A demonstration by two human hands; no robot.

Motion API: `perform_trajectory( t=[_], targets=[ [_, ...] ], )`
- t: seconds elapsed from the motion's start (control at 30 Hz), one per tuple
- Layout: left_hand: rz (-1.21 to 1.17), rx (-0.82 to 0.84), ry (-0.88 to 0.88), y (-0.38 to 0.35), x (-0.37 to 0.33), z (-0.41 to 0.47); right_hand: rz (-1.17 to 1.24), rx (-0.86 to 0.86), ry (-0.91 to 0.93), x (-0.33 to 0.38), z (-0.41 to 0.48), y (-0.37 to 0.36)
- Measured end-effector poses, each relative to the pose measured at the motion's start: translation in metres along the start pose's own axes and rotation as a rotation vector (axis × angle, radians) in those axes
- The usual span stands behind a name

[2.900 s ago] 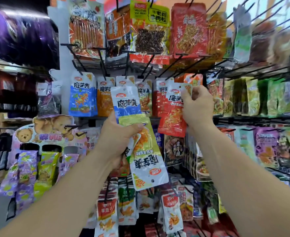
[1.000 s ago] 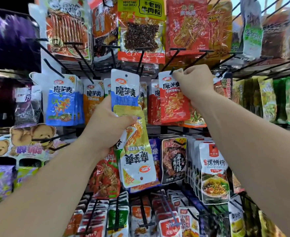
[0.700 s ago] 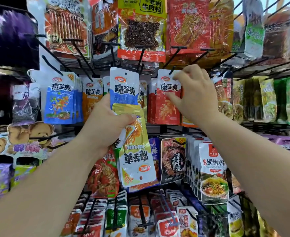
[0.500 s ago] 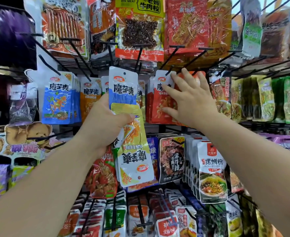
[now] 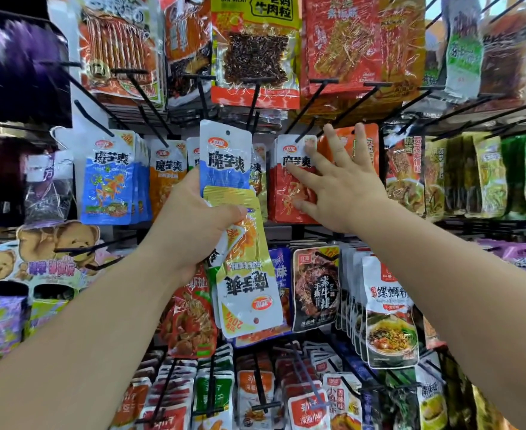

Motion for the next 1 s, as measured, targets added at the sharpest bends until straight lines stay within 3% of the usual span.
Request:
perform_trajectory(
  t=[0.23, 0.3, 0.4, 0.47, 0.57, 0.73, 0.83, 1.0],
  targets=[
    [-0.028, -0.006, 0.003, 0.001, 0.001, 0.001, -0.045, 0.068, 0.009, 0.005, 0.004, -0.007],
    [-0.046, -0.020, 0.010, 0.002, 0.000, -0.001, 0.023, -0.021, 0.016, 0.009, 0.002, 0.006],
    [-0.107, -0.048, 0.000, 0.003, -0.006, -0.004, 0.478, -0.410, -0.016, 0.013, -0.025, 0.056],
    [-0.175, -0.082, -0.001, 0.006, -0.010, -0.007, 0.940, -0.498, -0.078, 0.007, -0.046, 0.077],
    [-0.234, -0.113, -0.007, 0.010, -0.016, -0.017, 1.376, -0.197, -0.165, 0.027, -0.056, 0.076],
    [-0.376, -0.285, -0.025, 0.038, -0.020, -0.035, 1.579, 0.183, -0.124, 0.065, -0.068, 0.072],
    [-0.381, -0.366, -0.028, 0.058, -0.020, -0.043, 1.575, 0.277, -0.049, 0.080, -0.079, 0.075],
    [-0.275, -0.313, -0.003, 0.070, 0.001, -0.046, 1.615, 0.346, 0.026, 0.098, -0.090, 0.075]
  ],
)
Point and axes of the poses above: each hand's wrist, its own z-axis towards the middle knuckle, its own y-axis out of the back of the hand, x = y × z, the point moved 10 cm from there along z, towards the middle knuckle, and after that the axes turned 5 degrees about -z, right-handed, at the moved point
